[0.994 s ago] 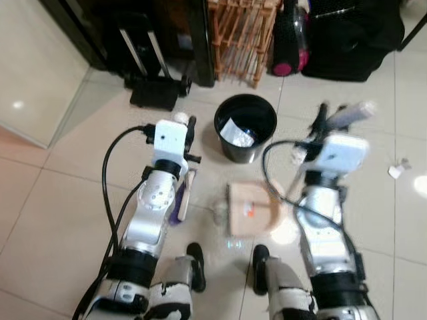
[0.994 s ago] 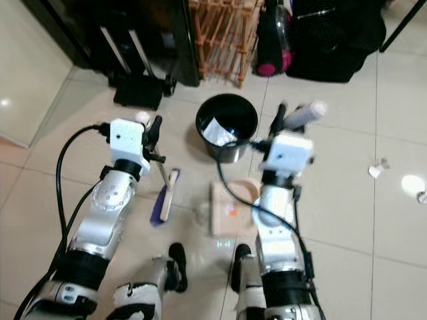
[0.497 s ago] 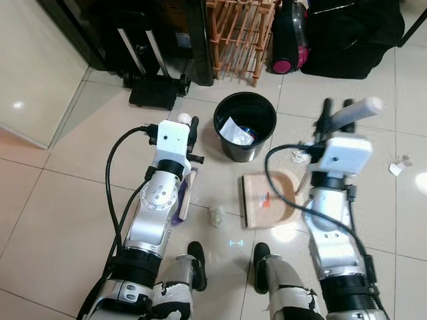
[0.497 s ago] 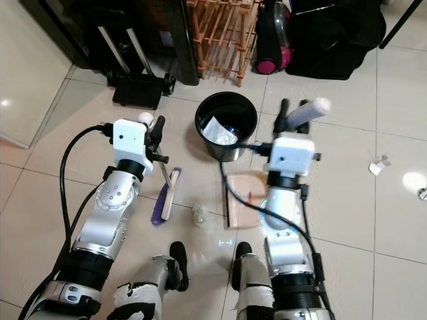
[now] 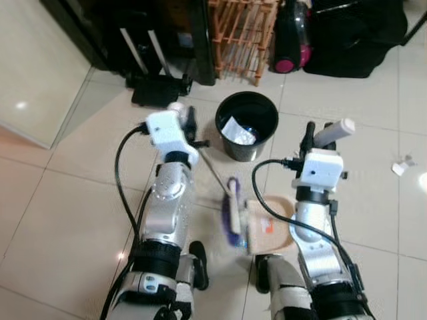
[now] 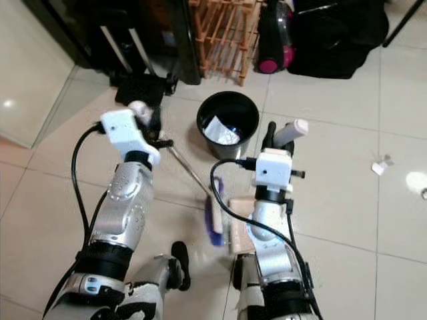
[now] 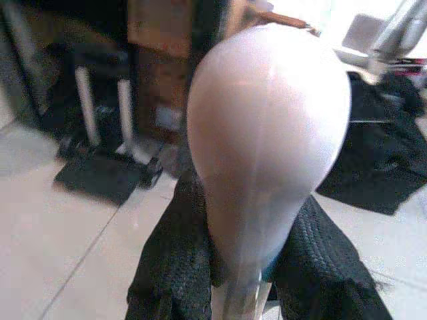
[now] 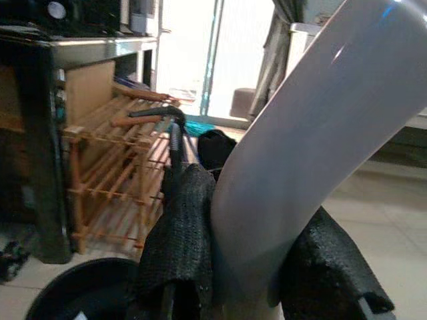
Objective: Sweep floor
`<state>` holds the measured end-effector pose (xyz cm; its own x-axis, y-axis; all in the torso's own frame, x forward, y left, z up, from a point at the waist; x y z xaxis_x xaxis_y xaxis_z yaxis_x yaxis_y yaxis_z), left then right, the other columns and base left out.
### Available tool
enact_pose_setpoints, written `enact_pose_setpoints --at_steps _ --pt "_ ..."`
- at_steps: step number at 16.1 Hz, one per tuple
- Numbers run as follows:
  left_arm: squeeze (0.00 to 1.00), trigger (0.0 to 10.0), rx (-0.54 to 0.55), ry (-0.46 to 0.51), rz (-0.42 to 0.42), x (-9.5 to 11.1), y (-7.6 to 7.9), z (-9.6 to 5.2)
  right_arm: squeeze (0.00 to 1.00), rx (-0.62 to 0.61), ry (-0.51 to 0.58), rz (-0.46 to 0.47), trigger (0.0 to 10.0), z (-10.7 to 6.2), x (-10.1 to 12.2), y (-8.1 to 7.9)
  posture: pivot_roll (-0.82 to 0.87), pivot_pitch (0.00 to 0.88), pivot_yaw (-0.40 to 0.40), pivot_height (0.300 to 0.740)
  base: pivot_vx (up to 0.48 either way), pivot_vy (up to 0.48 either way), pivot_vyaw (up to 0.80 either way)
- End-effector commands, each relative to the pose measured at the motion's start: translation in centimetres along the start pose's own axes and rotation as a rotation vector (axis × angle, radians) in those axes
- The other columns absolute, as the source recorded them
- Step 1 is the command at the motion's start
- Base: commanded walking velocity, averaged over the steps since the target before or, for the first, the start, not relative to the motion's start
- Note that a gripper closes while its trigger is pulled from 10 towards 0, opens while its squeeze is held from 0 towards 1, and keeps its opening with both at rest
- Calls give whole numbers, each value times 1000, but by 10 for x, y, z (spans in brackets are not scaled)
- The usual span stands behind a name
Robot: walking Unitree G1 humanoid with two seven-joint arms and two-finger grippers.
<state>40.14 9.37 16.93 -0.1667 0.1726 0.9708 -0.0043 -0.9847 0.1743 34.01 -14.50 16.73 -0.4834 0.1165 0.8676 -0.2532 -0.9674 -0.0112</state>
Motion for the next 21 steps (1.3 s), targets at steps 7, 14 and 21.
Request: enact_pose_setpoints --at_steps 7,14,21 --pt "0 10000 -181 68 -431 59 70 12 0 -26 -34 31 10000 -5 -10 -3 98 362 107 740 0 0 0" --pt "0 10000 -446 143 -352 103 86 5 0 -15 -20 27 10000 9 -12 0 89 291 90 740 0 0 0" --pt "0 10000 -554 117 3 111 50 -7 0 -59 -14 13 10000 20 -14 23 107 254 71 740 0 0 0"
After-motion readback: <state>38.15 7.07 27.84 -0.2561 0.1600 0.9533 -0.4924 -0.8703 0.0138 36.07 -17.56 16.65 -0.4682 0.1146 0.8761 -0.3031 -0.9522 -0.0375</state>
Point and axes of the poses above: a point about 5 cm out from each wrist's last joint towards the gripper, its own z axis pointing out of the wrist towards the gripper, its own x axis along the axis of the wrist's last joint, y = z × x, the point moved 6 cm from there along z, pointing out of the wrist towards the gripper, and after that the axes turned 8 degrees about z, right-handed, at the moved point
